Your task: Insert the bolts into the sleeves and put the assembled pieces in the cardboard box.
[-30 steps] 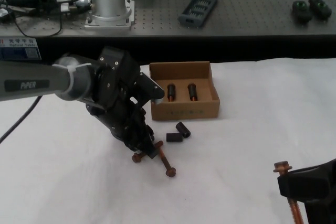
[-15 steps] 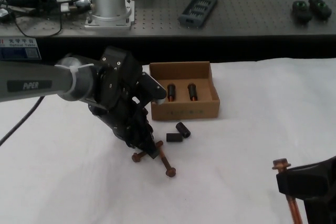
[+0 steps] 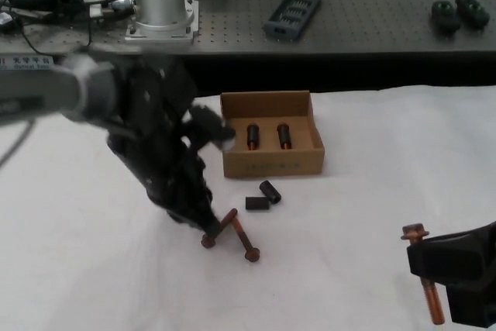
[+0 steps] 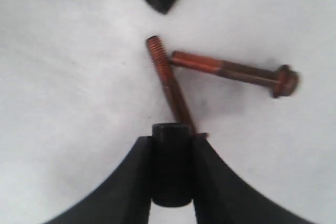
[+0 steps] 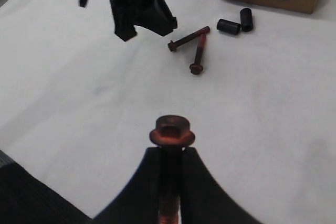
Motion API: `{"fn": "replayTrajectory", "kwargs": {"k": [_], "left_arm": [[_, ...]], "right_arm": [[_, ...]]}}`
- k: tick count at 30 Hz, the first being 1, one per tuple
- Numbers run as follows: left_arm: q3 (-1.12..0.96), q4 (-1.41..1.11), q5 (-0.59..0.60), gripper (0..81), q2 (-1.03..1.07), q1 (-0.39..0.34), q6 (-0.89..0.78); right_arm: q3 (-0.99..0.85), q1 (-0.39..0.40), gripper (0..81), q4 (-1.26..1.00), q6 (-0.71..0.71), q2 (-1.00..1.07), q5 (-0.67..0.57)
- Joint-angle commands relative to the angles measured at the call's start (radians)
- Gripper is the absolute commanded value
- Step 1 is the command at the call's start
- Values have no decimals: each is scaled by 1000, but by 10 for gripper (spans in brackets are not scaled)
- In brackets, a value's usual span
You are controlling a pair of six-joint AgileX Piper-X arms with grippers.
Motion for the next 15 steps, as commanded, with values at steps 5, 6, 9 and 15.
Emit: {"fn": "replayTrajectory", "kwargs": {"k": [5, 6, 9, 15], "left_arm": [[53, 59, 184, 6, -249, -36, -63], [78, 40, 208, 6, -282, -43, -85], [176, -63, 305, 6, -374, -57, -149], [427, -361, 461, 6, -571, -69, -352]], "right_arm": [[-5, -5, 17, -83, 18, -4, 26], [-5, -5, 17, -110, 34, -2, 34], [-5, -7, 17, -187, 88, 6, 47], [-5, -7, 17, -344, 165, 59, 45]]}}
